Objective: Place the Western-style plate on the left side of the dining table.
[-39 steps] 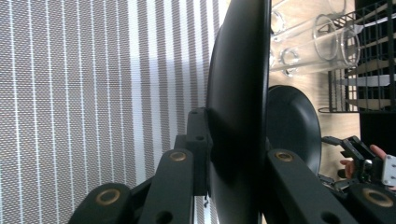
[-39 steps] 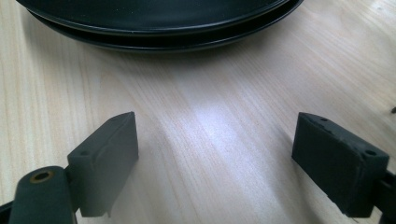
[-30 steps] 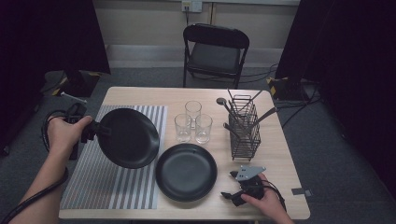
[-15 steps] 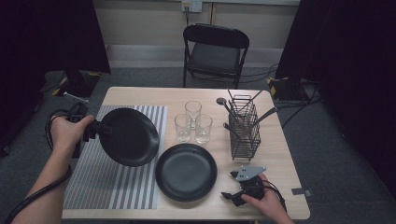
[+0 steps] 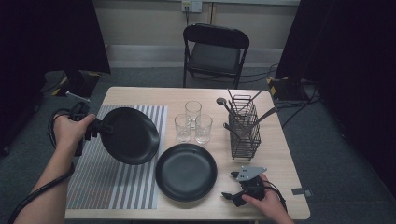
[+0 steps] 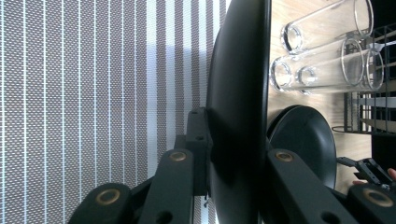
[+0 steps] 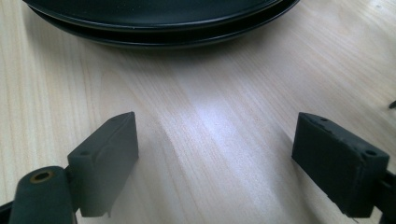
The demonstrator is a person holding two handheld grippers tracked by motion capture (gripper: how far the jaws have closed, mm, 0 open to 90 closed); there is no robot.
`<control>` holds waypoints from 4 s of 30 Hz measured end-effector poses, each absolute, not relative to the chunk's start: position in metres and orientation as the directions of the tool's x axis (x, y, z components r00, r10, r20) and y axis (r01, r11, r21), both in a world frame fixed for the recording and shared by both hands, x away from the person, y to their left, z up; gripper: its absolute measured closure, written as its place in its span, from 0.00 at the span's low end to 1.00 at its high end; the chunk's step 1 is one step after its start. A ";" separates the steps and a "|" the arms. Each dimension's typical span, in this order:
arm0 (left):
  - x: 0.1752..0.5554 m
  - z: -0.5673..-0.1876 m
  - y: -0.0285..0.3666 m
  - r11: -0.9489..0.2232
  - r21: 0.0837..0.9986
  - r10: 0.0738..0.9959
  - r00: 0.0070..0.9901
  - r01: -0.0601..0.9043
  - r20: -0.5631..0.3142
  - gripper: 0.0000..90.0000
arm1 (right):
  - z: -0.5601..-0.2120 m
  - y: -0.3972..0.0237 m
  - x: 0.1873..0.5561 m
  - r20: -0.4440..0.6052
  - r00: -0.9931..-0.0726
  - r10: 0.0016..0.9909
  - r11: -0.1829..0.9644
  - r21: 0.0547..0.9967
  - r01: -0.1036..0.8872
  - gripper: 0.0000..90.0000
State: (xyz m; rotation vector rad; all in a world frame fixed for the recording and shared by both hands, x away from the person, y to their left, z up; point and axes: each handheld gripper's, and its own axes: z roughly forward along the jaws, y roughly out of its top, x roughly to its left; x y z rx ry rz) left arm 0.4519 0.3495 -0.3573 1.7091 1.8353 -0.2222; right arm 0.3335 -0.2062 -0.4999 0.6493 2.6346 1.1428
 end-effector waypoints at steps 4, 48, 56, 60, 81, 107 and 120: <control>0.455 -0.359 0.349 0.155 0.278 0.845 0.019 0.948 -0.535 0.87 | -0.500 -0.206 0.334 -0.006 -0.884 0.467 0.605 0.731 0.315 0.15; 0.460 -0.382 0.354 0.176 0.234 0.841 -0.022 0.956 -0.541 0.87 | -0.500 -0.206 0.334 -0.006 -0.885 0.466 0.605 0.731 0.314 0.15; 0.458 -0.384 0.353 0.179 0.217 0.844 -0.036 0.960 -0.535 0.87 | -0.500 -0.206 0.334 -0.006 -0.885 0.466 0.605 0.731 0.314 0.15; 0.457 -0.385 0.354 0.182 0.221 0.844 -0.037 0.958 -0.535 0.87 | -0.500 -0.206 0.334 -0.006 -0.885 0.466 0.605 0.731 0.314 0.15; 0.453 -0.392 0.363 0.208 0.192 0.829 -0.069 0.959 -0.554 0.87 | -0.500 -0.206 0.334 -0.006 -0.885 0.465 0.605 0.732 0.313 0.15; 0.452 -0.394 0.364 0.211 0.196 0.831 -0.070 0.958 -0.552 0.87 | -0.500 -0.206 0.334 -0.005 -0.885 0.466 0.606 0.731 0.314 0.15; 0.452 -0.398 0.364 0.231 0.193 0.845 -0.099 0.954 -0.525 0.86 | -0.500 -0.206 0.333 -0.006 -0.884 0.467 0.605 0.731 0.315 0.15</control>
